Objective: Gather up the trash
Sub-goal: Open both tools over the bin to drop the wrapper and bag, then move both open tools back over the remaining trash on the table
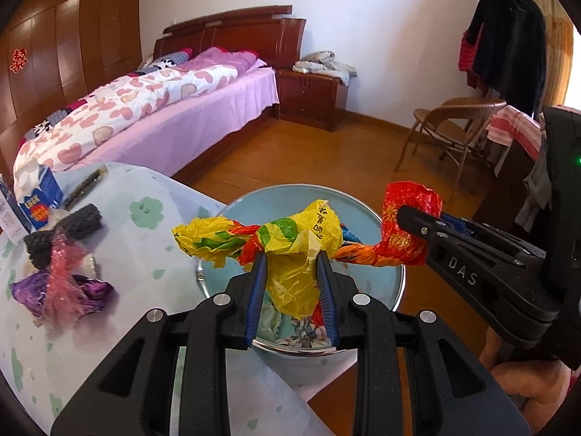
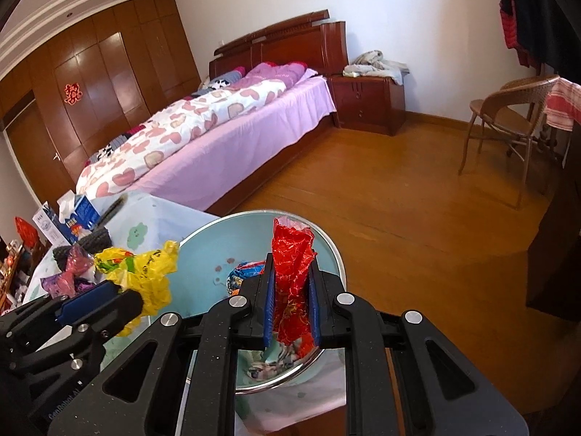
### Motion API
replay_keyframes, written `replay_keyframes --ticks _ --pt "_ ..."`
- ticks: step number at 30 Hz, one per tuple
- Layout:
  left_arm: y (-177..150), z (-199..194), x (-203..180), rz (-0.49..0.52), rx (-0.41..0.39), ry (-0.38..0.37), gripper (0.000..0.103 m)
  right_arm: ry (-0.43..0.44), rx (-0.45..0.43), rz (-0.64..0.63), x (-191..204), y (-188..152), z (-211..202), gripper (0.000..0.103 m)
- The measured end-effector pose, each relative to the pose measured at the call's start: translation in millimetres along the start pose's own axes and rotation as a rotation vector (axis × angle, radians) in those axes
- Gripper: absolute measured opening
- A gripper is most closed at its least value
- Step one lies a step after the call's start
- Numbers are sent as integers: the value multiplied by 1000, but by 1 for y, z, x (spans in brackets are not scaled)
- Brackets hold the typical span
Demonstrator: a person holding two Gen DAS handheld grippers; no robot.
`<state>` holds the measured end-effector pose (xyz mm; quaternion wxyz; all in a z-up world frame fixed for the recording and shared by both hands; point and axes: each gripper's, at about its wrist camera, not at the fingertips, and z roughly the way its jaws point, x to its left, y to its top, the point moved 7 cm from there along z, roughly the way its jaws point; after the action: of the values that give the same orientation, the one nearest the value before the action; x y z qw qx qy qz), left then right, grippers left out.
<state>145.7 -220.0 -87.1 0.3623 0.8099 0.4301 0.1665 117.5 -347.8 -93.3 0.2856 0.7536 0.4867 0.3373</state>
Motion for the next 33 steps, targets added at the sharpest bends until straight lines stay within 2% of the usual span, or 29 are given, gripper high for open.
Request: replay_keyframes --ticks 6,8,10,13,15,17,21,25,33 --pt "-6 14 -3 2 30 0 30 21 52 0 0 -8 15 21" --pt "-7 17 -2 1 37 2 32 28 56 13 -1 -10 17 32" --pt "-8 17 1 -3 40 4 33 24 48 20 -3 -9 15 36" --pt "-9 16 7 -14 40 12 43 17 32 33 -2 -8 13 39" --pt "-9 13 9 -21 34 24 58 9 13 50 -4 -7 10 44" --pt "-9 9 15 -32 28 48 65 2 -10 68 -5 -5 6 55" --pt "-10 1 26 -57 23 85 77 -8 -30 85 -5 -2 2 67" --pt "-12 -14 44 -81 0 145 84 -4 -43 79 -2 0 -3 78" --pt "-22 -39 87 -148 -9 248 91 26 -15 17 26 -7 -3 87"
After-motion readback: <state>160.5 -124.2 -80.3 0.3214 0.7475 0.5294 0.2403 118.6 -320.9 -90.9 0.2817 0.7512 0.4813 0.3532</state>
